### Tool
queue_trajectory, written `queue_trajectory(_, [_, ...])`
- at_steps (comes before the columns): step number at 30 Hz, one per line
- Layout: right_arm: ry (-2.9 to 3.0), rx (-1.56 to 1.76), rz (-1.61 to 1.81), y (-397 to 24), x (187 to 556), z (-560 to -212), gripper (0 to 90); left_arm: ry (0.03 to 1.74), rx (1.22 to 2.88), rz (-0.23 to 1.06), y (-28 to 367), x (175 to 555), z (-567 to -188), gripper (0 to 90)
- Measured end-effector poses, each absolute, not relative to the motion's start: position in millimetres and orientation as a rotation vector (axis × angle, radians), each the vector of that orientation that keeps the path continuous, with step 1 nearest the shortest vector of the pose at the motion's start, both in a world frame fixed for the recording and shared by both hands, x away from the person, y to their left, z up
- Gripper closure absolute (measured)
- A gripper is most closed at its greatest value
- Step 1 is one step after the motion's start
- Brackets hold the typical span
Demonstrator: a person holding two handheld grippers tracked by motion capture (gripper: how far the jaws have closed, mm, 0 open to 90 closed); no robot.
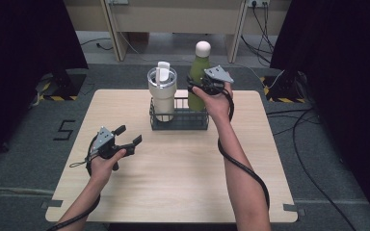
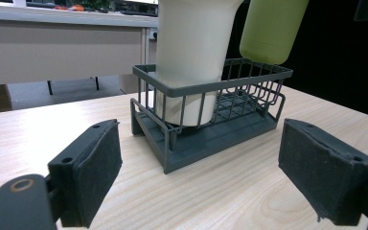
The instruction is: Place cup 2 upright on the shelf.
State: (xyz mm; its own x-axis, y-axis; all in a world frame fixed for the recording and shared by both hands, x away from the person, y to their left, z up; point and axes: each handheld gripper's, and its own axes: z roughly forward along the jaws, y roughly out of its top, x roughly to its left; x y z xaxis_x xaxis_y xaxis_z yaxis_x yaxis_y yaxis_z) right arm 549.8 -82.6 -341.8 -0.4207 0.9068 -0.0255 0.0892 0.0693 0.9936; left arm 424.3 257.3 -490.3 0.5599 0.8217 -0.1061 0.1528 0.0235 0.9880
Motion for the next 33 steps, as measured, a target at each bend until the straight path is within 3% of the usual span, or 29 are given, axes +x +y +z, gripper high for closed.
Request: queue_trajectory(33, [1.661,1.057,1.37,-75.9,567.0,-358.4,22.0,0.881,1.48,0.637,257.9,424.6,-489.9,14.1])
